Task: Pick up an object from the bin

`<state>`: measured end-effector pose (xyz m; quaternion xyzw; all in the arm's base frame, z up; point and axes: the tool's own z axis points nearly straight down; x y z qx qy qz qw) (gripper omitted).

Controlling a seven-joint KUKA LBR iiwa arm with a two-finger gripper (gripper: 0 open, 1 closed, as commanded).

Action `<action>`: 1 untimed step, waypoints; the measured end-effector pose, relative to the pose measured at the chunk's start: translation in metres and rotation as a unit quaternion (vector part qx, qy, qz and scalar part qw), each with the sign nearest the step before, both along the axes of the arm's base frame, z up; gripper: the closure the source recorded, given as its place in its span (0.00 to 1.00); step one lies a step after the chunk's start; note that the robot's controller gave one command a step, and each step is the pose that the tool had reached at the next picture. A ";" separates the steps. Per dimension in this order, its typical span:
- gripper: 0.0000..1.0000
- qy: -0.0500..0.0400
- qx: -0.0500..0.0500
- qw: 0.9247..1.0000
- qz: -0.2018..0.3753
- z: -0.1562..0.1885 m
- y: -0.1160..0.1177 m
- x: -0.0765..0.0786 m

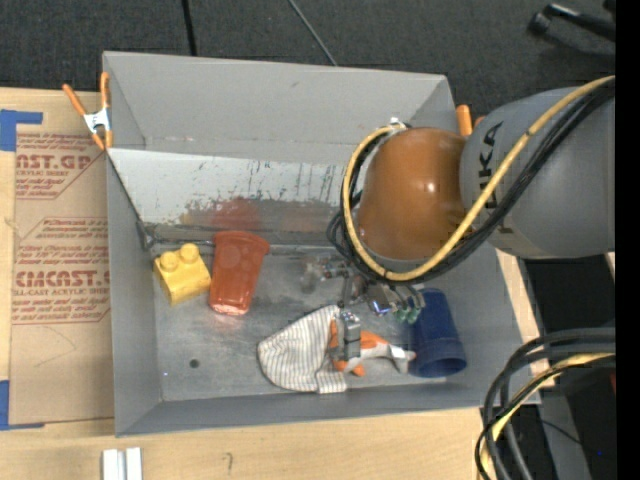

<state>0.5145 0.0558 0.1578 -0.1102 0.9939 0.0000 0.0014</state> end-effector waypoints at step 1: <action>0.00 0.002 0.000 0.996 0.090 -0.023 -0.002 -0.010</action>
Offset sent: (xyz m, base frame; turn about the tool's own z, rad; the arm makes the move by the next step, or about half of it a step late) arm -0.0213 -0.0222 -0.0756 -0.3215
